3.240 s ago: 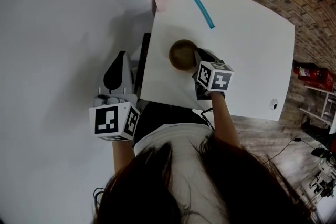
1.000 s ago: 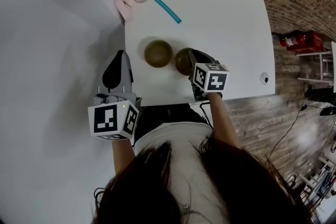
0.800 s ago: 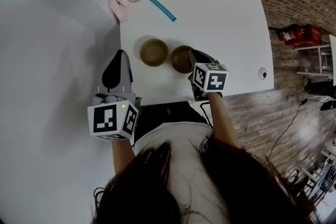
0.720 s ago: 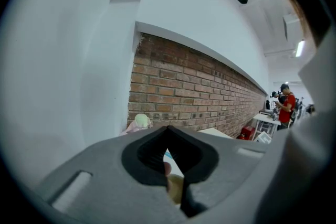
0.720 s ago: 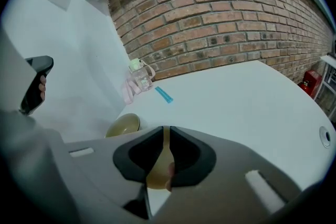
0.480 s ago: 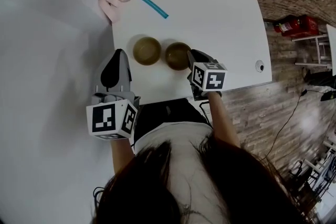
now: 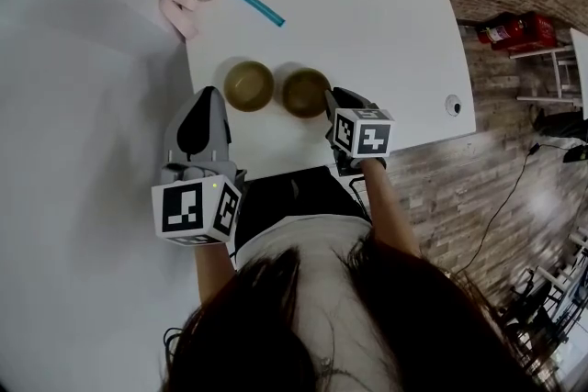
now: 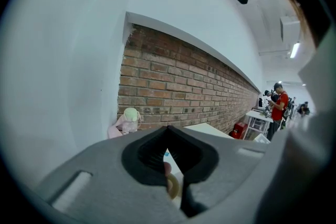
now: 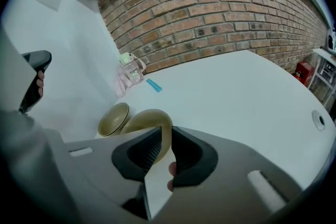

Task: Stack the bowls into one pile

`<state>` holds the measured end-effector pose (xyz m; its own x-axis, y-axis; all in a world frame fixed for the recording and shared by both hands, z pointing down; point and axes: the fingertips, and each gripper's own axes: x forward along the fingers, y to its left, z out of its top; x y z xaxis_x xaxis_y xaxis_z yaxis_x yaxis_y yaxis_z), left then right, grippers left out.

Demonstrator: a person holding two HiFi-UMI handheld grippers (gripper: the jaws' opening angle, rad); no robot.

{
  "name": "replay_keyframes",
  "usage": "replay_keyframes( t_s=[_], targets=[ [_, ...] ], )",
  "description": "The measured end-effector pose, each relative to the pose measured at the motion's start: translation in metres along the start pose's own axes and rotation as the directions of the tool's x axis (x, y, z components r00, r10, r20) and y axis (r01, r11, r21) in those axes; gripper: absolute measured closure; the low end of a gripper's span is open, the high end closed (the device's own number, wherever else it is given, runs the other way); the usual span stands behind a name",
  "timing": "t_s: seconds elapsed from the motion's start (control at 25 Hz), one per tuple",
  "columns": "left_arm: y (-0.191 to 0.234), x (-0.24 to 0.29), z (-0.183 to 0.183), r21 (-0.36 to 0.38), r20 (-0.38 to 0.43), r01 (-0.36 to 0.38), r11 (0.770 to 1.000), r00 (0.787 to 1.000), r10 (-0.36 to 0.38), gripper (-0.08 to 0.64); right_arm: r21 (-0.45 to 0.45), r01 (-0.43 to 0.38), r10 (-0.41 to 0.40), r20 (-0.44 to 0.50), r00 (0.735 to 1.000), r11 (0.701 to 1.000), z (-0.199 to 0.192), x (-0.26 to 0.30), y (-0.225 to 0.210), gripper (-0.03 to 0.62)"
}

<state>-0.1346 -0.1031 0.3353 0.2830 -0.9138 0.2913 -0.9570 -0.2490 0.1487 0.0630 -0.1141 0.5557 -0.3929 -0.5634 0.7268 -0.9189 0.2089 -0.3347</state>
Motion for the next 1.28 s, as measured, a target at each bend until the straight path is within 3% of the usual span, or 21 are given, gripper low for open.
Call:
replay_keyframes(
  t_s=[0.96,1.28],
  targets=[
    [-0.007,-0.002,-0.021,0.007,-0.065,-0.028,1.000,0.997,0.028,0.561,0.118,-0.052,0.058,-0.041,0.998,0.992,-0.020,0.019,-0.006,0.522],
    [-0.001,-0.005,-0.021,0.009,-0.061,-0.048,0.999,0.997,0.049,0.560,0.147,-0.038,0.045,-0.042,0.998,0.988,-0.022,0.024,-0.008,0.557]
  ],
)
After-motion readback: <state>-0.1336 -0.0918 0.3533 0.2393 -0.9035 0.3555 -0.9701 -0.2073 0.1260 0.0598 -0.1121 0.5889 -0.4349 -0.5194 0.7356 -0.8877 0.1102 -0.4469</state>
